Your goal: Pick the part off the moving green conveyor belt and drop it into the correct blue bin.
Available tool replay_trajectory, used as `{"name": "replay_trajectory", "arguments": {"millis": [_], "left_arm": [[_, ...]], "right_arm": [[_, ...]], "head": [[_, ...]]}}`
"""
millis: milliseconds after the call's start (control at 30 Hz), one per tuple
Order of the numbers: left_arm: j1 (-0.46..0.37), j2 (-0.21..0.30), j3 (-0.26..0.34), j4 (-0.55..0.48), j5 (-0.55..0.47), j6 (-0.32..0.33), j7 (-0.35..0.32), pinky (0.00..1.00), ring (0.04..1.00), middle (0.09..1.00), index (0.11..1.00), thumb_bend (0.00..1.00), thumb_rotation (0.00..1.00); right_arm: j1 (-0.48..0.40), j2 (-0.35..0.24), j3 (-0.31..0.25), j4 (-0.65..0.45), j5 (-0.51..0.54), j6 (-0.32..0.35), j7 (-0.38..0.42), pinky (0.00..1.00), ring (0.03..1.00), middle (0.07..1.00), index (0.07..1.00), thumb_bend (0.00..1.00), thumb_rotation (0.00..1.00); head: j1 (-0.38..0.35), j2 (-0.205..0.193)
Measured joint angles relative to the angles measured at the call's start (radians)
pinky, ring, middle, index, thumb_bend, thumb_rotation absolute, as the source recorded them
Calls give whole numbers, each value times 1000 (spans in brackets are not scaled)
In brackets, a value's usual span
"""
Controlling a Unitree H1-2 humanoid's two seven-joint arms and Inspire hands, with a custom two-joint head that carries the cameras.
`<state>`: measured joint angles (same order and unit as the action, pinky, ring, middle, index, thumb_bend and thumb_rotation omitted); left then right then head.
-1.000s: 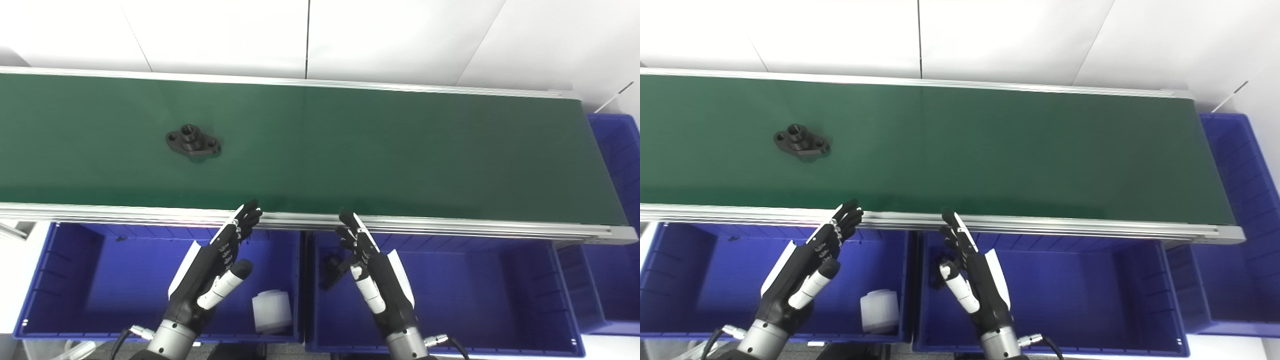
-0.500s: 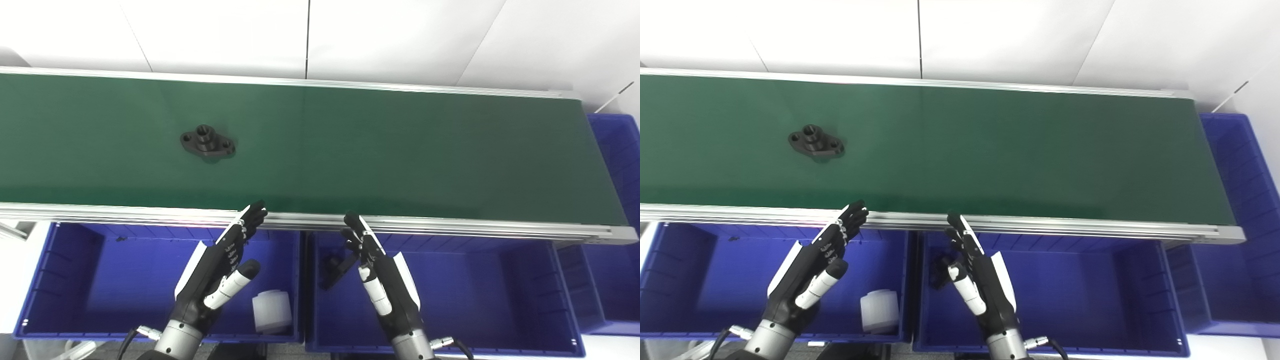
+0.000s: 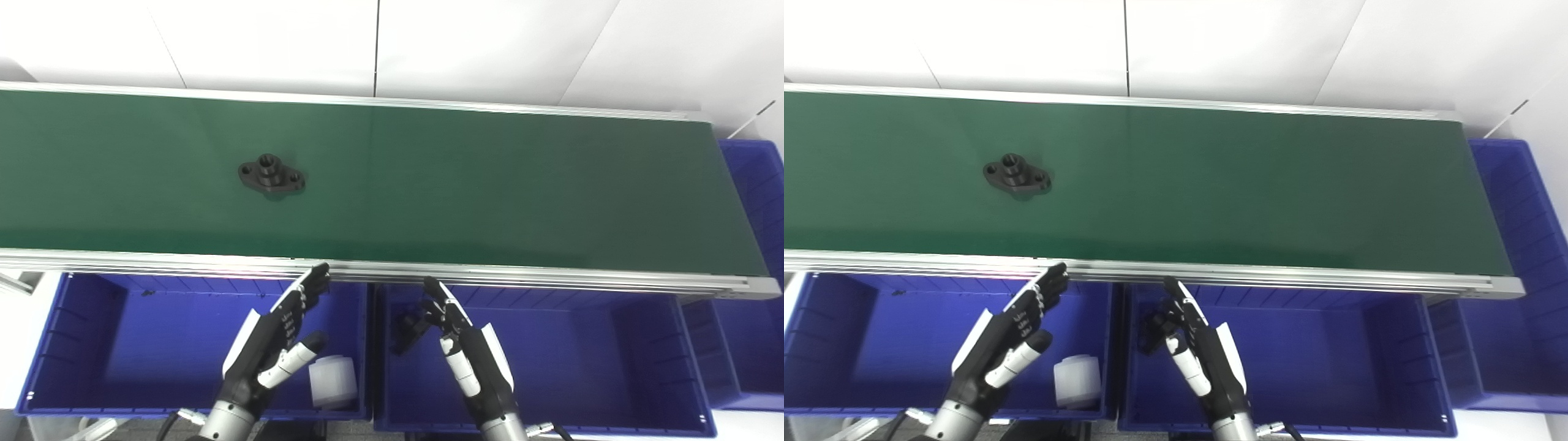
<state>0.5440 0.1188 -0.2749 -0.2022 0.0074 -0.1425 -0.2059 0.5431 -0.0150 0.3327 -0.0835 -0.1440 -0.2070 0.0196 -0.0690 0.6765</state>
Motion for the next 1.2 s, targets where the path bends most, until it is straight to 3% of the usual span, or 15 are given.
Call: {"name": "replay_trajectory", "arguments": {"millis": [133, 267, 533, 733, 967, 1100, 1200], "left_arm": [[-14, -11, -6, 28, 2, -8, 2, 919, 918, 907, 895, 789, 669], [-26, -19, -10, 58, 4, -24, 2, 898, 914, 907, 888, 773, 668], [-39, -17, -15, 83, 23, -43, 2, 831, 884, 886, 872, 789, 665], [-42, -23, -16, 83, 45, -43, 4, 813, 876, 878, 862, 802, 659], [-46, -23, -17, 94, 39, -51, 1, 837, 890, 893, 870, 783, 637], [-59, -19, -17, 113, 37, -56, 1, 833, 893, 900, 884, 798, 655], [-66, -15, -16, 113, 39, -56, 0, 811, 877, 884, 887, 811, 667]], "right_arm": [[-13, -12, -10, 29, 10, -20, 6, 895, 903, 937, 934, 925, 996], [-14, -14, -15, 38, 21, -22, 11, 895, 910, 936, 936, 901, 987], [-10, -23, -13, -4, 55, -63, 21, 865, 891, 906, 907, 911, 932], [-11, -44, -13, -22, 24, -102, 22, 844, 887, 902, 900, 905, 881], [-17, -55, -29, -81, -99, -136, -2, 775, 858, 896, 888, 823, 738], [-43, -42, -51, -126, -173, -142, -30, 756, 859, 895, 894, 844, 696], [-87, -25, -80, -181, -290, -141, -52, 731, 858, 893, 901, 849, 667]], "head": [[28, -43], [35, -74], [25, -89], [28, -86], [17, -92], [5, -100], [-8, -106]]}}
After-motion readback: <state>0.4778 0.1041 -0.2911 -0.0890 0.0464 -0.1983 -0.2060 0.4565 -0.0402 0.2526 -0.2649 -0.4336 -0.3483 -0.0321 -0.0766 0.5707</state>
